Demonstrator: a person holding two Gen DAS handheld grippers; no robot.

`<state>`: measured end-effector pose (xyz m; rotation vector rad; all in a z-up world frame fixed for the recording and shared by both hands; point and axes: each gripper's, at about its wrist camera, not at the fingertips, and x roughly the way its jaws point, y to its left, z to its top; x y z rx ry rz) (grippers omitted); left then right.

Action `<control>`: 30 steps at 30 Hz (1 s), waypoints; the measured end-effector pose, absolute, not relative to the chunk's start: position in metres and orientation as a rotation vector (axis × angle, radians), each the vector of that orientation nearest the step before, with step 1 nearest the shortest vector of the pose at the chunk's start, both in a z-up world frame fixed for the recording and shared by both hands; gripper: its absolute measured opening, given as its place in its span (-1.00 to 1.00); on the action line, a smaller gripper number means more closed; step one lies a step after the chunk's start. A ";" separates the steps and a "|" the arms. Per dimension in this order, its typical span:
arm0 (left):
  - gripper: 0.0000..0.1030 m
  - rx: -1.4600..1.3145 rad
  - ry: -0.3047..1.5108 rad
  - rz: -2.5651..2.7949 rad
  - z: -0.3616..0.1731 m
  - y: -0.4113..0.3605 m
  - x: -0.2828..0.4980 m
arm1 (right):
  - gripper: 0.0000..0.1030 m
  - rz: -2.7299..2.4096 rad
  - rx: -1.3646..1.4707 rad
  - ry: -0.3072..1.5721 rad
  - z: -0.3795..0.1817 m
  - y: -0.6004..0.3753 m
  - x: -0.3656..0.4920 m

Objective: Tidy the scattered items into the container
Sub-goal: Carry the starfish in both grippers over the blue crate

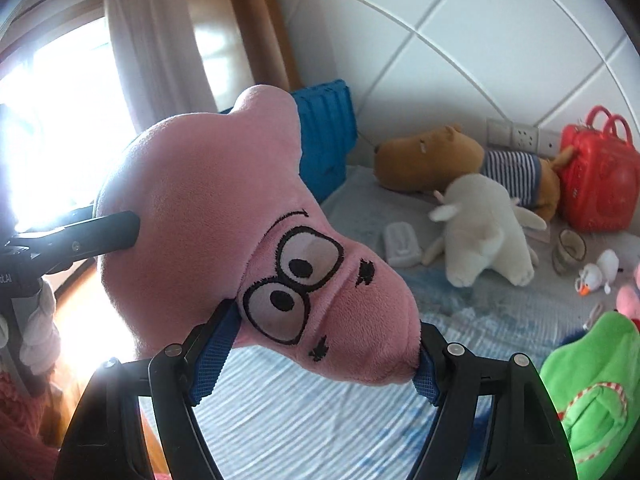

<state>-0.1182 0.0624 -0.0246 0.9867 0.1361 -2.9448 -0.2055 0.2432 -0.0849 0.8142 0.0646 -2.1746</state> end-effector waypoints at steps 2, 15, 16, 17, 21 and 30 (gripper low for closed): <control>0.73 0.971 0.131 -2.941 -0.021 0.050 -0.103 | 0.49 -2.169 0.801 0.064 -0.082 0.233 -0.192; 0.73 0.897 0.138 -2.871 -0.009 -0.014 0.004 | 0.49 -2.103 0.743 0.092 -0.071 0.161 -0.103; 0.73 0.892 0.136 -2.867 -0.008 -0.019 0.012 | 0.49 -2.100 0.742 0.094 -0.071 0.157 -0.098; 0.73 0.889 0.134 -2.863 -0.007 -0.023 0.018 | 0.49 -2.093 0.741 0.092 -0.071 0.152 -0.092; 0.73 0.885 0.133 -2.850 -0.002 -0.041 0.038 | 0.49 -2.079 0.740 0.099 -0.067 0.133 -0.072; 0.73 0.793 0.137 -2.835 0.023 -0.077 0.048 | 0.49 -2.048 0.682 0.122 -0.043 0.091 -0.067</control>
